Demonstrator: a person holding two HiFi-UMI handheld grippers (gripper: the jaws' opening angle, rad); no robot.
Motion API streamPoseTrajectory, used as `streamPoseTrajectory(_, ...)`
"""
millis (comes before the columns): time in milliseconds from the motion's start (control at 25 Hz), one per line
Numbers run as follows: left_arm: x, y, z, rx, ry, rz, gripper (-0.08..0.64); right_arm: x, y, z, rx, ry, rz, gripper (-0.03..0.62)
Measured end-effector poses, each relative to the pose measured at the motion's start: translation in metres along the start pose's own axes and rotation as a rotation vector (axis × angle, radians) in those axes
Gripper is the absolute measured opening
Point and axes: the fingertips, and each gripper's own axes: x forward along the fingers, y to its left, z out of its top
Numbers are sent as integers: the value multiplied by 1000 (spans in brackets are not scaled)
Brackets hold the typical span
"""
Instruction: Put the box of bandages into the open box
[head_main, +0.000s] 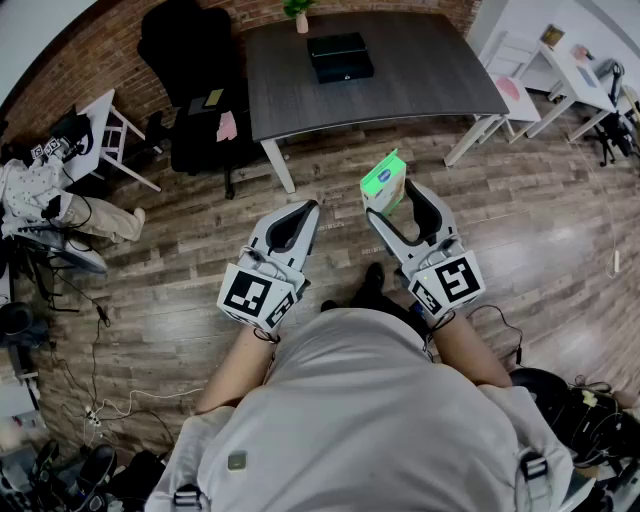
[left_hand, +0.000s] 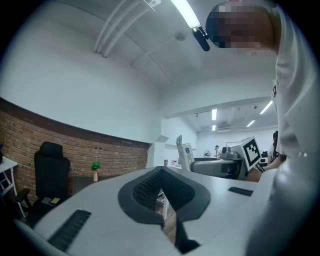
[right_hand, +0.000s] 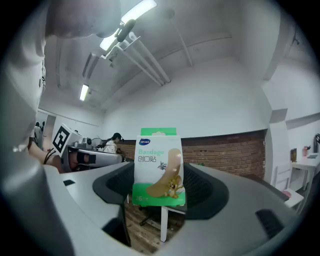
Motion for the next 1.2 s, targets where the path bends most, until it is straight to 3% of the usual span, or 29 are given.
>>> streamPoseTrajectory(560,45,11,-10,-4,33,16,15,13,-45,-10,23,8,4,298)
streamPoseTrajectory(1200,208,9,-10,2,64,35,15,35,-206,-8,53,-31,35,298)
